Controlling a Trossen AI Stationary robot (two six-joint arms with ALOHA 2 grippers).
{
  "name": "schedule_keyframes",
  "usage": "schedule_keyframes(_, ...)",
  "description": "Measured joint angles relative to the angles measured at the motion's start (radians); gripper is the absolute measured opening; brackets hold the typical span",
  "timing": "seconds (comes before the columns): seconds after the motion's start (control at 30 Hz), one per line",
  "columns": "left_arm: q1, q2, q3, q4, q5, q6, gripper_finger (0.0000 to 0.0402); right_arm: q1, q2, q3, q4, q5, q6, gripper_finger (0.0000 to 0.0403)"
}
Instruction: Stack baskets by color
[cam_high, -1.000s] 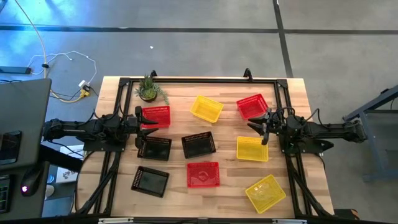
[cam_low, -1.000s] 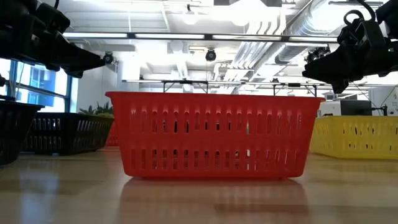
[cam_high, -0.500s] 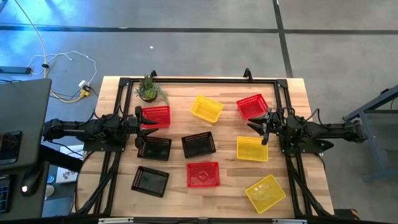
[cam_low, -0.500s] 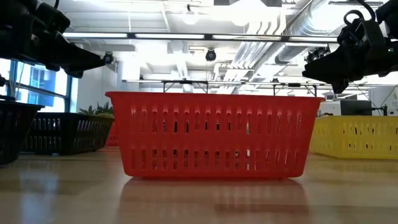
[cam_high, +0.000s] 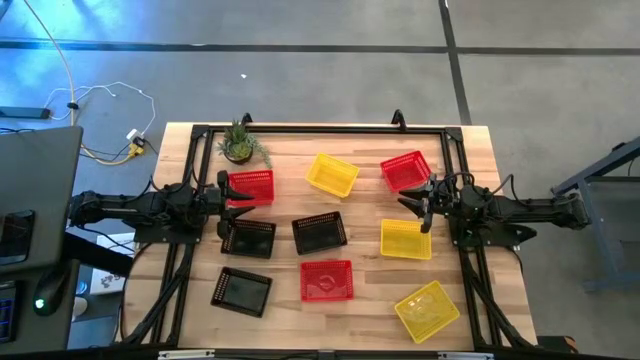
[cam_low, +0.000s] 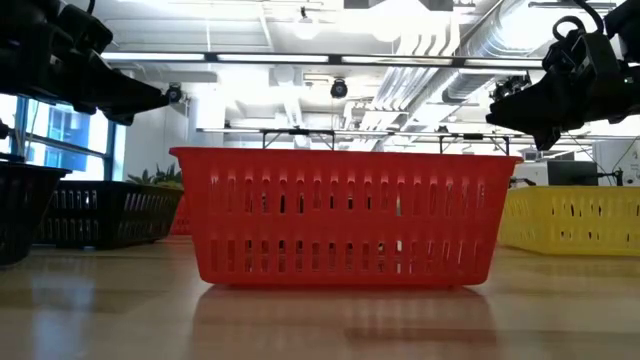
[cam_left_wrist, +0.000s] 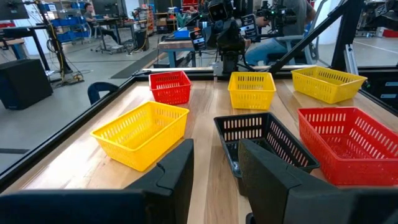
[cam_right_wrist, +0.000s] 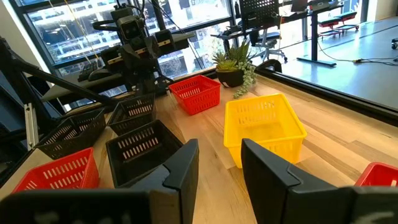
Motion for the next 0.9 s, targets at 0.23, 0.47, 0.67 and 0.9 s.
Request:
schedule_keyframes(0.23,0.000,0.000,0.000,0.000,0.000,0.000,0.0115,0.000,0.000,0.000,0.000,0.000,0.000,0.0110)
schedule_keyframes(0.47,0.000,0.000,0.000,0.000,0.000,0.000,0.0115,0.000,0.000,0.000,0.000,0.000,0.000,0.0110)
schedule_keyframes(0.67,0.000,0.000,0.000,0.000,0.000,0.000,0.0115,0.000,0.000,0.000,0.000,0.000,0.000,0.0110)
schedule_keyframes(0.9,0.000,0.000,0.000,0.003,-0.005,-0.056,0.0115,0.000,0.000,0.000,0.000,0.000,0.000,0.0110)
